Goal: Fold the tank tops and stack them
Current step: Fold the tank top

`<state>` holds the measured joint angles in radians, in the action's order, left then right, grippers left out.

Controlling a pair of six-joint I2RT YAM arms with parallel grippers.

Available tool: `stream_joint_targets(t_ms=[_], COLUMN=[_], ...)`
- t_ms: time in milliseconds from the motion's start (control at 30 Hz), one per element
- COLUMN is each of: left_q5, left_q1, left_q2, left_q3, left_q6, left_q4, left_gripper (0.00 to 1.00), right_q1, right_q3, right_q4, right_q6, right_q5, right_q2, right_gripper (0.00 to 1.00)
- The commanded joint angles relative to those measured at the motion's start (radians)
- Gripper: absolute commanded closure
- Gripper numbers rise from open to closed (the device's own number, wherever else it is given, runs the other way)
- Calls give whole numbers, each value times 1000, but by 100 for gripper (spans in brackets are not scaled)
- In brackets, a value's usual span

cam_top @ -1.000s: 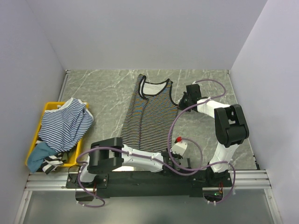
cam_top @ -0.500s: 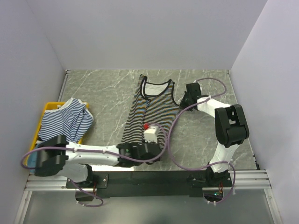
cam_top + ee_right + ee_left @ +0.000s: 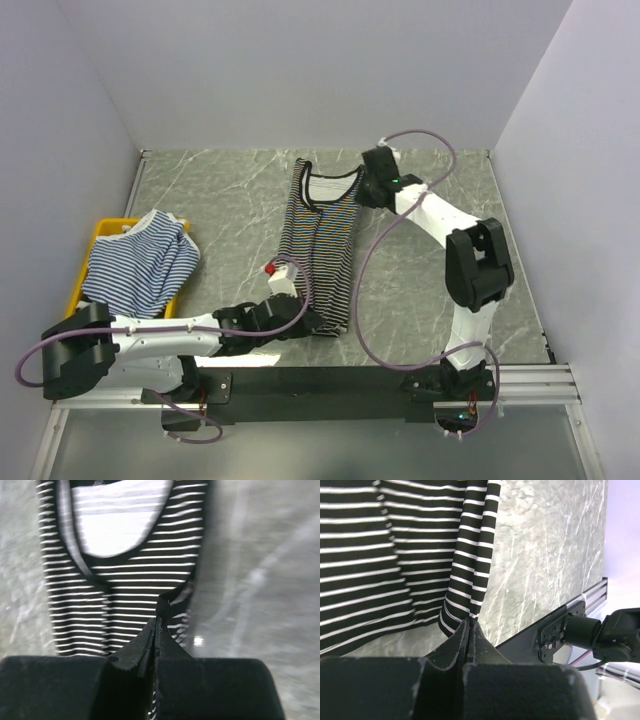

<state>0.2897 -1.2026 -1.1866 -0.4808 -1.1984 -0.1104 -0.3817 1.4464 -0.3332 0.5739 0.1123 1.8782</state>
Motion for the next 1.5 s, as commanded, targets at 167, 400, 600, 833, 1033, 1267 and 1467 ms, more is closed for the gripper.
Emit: stream_joint_targets(t_ms=[167,400,600,833,1033,1267,1467], left_q5=[-64,-78,-84,-75,-12,-26,60], left_q1=[21,29,34,35,37,38,37], left_q2=[73,70,71,103,191,151,263], left_q3=[99,175,189,194,169,176,119], left_q6=[-104,-177,-188,-214,-204,-220,-193], left_q4=[-2,-25,-17,27,107,118,260], left_gripper=[99,100,99,99,99,87,67], right_q1=[-108,-158,-172,-184,-186,-186,-186], right_q3=[303,451,483,448,405,349,289], right_q4=[-82,-125,-116,-61,-1,49,88], right_q6=[3,18,30,35,38,23,-2], right_q5=[90,98,84,63,37,7,-14], right_q2=[205,352,404,397,384,314,210], right_gripper=[100,100,100,100,100,68,53])
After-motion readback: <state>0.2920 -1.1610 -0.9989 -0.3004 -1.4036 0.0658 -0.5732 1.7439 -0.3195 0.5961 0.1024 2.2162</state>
